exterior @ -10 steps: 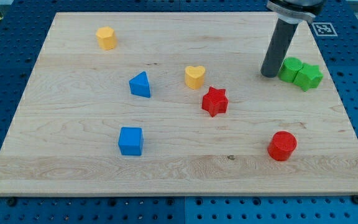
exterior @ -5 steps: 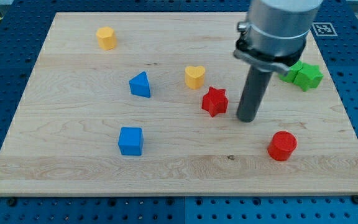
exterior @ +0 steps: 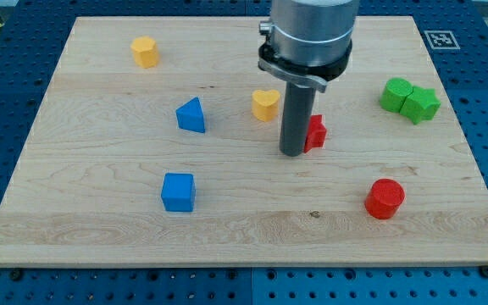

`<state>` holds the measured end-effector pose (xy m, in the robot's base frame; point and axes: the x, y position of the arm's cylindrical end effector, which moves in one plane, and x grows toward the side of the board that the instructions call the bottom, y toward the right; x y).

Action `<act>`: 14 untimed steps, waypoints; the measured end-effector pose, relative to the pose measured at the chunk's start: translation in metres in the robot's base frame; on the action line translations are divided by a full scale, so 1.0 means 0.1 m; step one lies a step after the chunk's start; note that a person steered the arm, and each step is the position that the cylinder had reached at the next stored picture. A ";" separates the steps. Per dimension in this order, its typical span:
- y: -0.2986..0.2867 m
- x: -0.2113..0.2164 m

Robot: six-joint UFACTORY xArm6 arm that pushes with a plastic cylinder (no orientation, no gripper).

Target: Move the red star below the green star

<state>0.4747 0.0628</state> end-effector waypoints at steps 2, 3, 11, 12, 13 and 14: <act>-0.15 -0.36; 0.18 -0.39; 0.89 -0.05; 0.89 0.22; 0.89 0.24; 1.24 0.31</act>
<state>0.5061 0.1866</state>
